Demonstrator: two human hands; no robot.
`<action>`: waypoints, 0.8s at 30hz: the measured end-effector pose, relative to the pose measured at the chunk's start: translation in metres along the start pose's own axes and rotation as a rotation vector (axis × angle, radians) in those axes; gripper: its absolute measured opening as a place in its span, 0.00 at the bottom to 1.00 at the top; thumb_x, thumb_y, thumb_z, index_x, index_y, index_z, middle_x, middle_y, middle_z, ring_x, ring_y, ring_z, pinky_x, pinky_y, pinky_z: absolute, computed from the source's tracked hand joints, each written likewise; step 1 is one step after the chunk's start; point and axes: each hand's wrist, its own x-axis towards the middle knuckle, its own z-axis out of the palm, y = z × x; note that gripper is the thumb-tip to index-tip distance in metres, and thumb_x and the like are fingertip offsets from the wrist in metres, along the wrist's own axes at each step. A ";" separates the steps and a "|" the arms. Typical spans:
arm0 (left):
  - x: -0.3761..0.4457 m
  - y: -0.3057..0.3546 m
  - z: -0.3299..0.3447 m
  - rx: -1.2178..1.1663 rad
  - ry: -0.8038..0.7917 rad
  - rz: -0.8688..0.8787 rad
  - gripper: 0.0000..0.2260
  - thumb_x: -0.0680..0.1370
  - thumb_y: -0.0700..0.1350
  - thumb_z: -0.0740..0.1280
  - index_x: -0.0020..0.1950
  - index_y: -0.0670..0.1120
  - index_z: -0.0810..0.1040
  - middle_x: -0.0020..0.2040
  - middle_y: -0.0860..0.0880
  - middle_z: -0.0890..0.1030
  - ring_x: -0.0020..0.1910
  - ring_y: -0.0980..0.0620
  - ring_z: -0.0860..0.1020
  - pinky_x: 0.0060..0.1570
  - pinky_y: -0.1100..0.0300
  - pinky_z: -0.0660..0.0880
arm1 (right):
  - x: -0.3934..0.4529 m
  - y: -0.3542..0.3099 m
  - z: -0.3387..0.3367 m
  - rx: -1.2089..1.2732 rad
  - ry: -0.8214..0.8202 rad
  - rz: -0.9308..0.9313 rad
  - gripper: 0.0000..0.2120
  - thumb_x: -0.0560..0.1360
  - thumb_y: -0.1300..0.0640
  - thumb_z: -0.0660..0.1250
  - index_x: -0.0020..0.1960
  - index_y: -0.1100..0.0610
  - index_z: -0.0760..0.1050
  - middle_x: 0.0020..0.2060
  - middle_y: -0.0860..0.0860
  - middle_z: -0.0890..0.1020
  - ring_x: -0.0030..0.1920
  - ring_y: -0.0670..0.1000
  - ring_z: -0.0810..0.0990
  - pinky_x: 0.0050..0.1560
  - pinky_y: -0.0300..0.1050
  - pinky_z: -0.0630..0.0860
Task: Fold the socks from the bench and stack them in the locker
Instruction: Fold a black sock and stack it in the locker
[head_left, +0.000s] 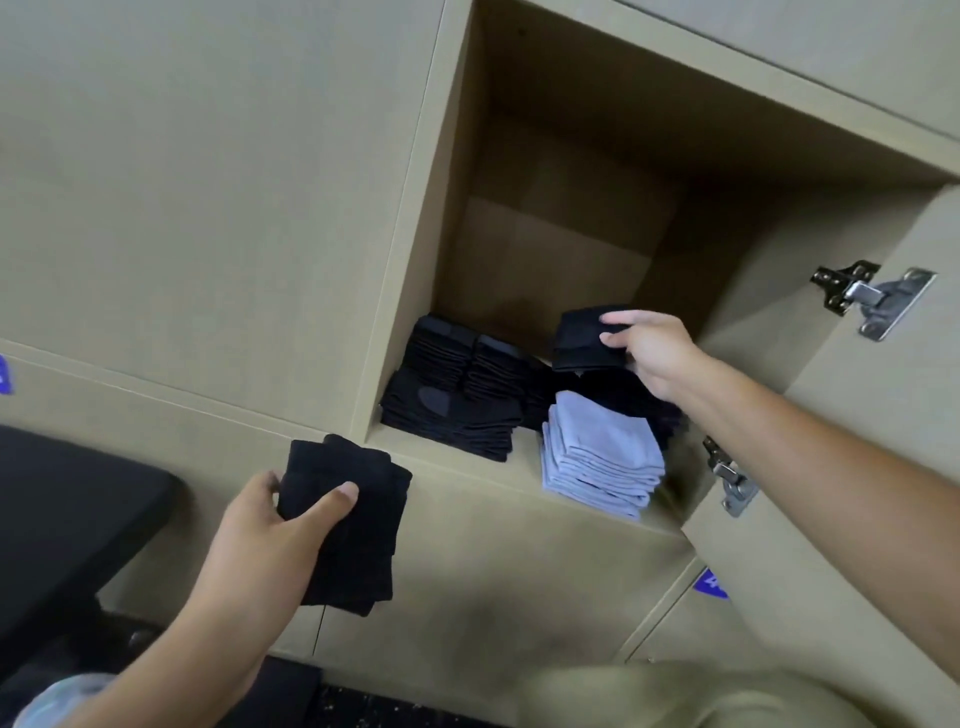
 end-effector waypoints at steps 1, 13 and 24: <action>0.000 0.001 0.001 0.016 -0.001 0.006 0.10 0.78 0.45 0.73 0.54 0.42 0.78 0.48 0.41 0.85 0.42 0.41 0.86 0.28 0.56 0.80 | 0.008 -0.001 0.000 -0.038 0.020 0.007 0.14 0.73 0.72 0.72 0.45 0.53 0.85 0.54 0.59 0.84 0.58 0.61 0.83 0.65 0.55 0.78; -0.004 -0.003 0.003 0.026 -0.024 0.012 0.07 0.78 0.42 0.73 0.50 0.41 0.78 0.43 0.40 0.83 0.37 0.43 0.84 0.21 0.61 0.76 | 0.049 0.002 0.033 -0.298 0.012 0.079 0.15 0.79 0.69 0.66 0.65 0.65 0.77 0.53 0.57 0.80 0.56 0.54 0.81 0.54 0.44 0.78; -0.001 -0.005 0.007 0.042 -0.029 -0.012 0.08 0.77 0.42 0.74 0.50 0.40 0.77 0.44 0.37 0.83 0.39 0.36 0.84 0.25 0.52 0.80 | 0.067 0.012 0.047 -0.290 -0.024 0.206 0.15 0.79 0.74 0.64 0.64 0.67 0.77 0.49 0.57 0.79 0.62 0.57 0.78 0.67 0.58 0.76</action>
